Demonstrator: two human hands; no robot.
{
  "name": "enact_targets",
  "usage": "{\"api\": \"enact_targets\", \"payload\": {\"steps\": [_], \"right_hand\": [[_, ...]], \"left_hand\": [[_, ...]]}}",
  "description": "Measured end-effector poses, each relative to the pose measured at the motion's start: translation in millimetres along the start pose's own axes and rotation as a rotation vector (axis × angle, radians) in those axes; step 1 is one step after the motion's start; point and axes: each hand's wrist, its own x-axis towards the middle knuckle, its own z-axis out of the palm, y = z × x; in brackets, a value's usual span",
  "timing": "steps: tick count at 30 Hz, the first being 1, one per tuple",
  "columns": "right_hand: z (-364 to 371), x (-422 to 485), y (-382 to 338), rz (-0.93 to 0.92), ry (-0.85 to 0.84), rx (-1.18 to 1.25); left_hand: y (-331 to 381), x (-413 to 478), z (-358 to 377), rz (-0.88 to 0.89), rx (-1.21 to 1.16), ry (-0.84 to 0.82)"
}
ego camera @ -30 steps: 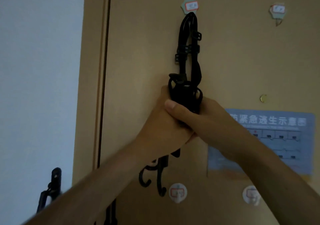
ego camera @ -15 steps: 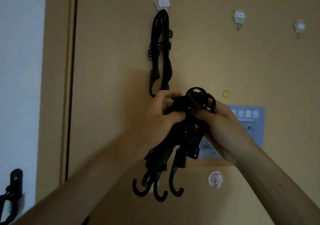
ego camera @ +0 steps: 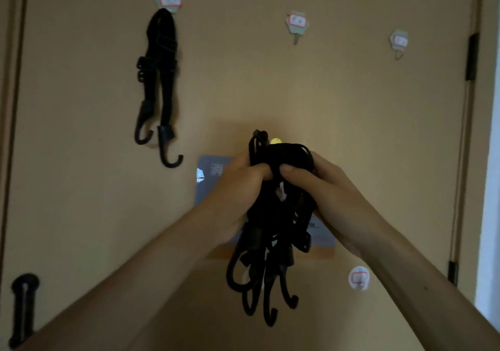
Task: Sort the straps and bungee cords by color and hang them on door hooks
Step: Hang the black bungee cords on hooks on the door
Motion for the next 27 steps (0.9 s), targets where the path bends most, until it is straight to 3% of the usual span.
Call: {"api": "enact_targets", "payload": {"steps": [3,7,11,16,20,27], "right_hand": [[-41,-11,5,0.094,-0.146,0.241],[-82,-21,14,0.082,-0.273,0.285],[-102,-21,21,0.039,-0.193,0.08],[-116,-17,30,0.012,-0.061,0.033],[-109,-4,35,0.072,-0.04,0.014],[-101,21,42,0.023,0.039,-0.308]], "left_hand": [[-13,13,26,-0.078,-0.094,-0.017],[-28,23,52,-0.193,-0.162,-0.043],[-37,32,73,-0.23,-0.197,-0.068],[-36,42,83,-0.184,-0.257,-0.149],[-39,49,84,-0.185,-0.123,-0.21],[-43,65,66,-0.164,0.015,-0.092]]}}
